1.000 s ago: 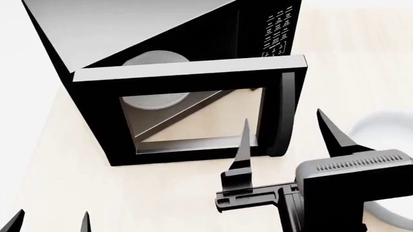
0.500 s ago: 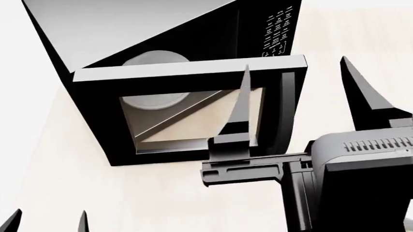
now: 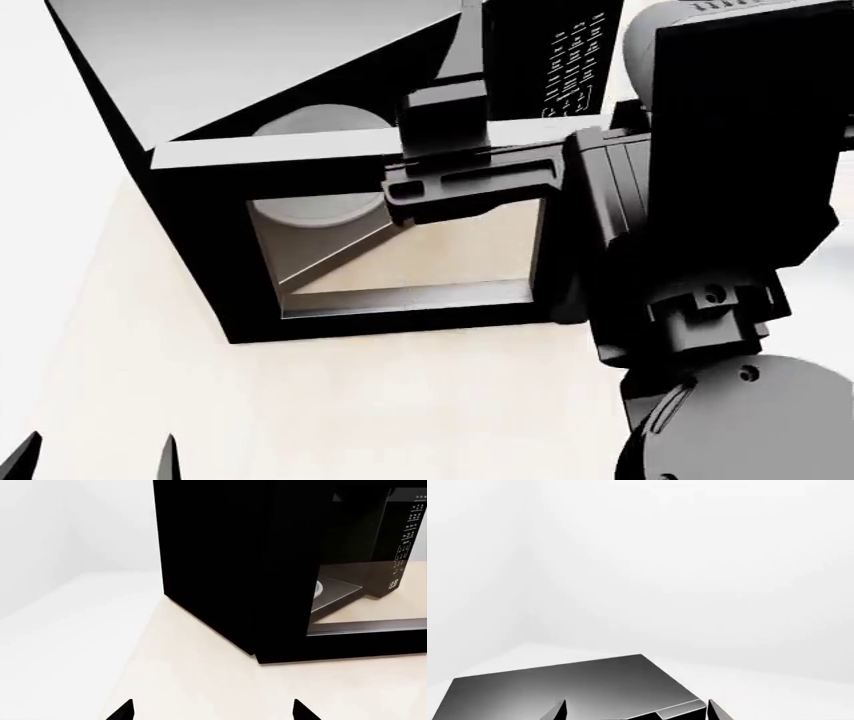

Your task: Open the microwave.

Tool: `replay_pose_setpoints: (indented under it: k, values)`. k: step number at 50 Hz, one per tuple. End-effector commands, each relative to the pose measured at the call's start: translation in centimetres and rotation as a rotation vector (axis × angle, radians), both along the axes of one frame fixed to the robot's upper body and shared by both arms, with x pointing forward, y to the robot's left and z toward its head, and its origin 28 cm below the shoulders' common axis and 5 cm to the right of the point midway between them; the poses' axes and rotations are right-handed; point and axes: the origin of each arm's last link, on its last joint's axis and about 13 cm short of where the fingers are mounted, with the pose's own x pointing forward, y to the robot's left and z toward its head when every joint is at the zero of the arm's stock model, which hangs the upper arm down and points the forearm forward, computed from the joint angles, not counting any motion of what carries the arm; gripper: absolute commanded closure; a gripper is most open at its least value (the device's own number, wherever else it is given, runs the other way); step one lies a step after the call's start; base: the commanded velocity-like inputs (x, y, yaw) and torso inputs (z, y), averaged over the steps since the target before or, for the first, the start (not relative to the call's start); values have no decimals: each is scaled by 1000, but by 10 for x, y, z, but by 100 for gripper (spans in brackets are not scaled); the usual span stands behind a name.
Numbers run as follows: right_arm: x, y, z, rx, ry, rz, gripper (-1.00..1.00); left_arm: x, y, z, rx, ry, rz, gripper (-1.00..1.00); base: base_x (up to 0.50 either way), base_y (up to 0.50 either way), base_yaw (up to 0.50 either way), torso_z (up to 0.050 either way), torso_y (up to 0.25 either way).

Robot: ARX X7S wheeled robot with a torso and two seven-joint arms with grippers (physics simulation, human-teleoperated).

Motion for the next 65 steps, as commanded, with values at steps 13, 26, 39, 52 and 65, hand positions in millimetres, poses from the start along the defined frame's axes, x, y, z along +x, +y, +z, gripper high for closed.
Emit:
replay_pose_setpoints:
  k: [13,26,39,52,65]
  values:
    - [22,-6,51,-43,253,77,-100,0,0,0,0,0,-3,-100,0,0,0,0,0]
    - [37,-8,74,-73,480,-21,-100,-1,1,1,-5,-1,-1,-100,0,0,0,0,0]
    - [54,-7,84,-103,621,-76,-100,-1,1,2,-6,-5,-2,-100,0,0,0,0,0]
    - [69,-4,88,-109,689,-96,-100,-2,0,3,-7,-8,-6,-100,0,0,0,0,0]
    - [89,-7,86,-91,727,-119,-100,-2,1,3,-10,-9,-4,-100,0,0,0,0,0]
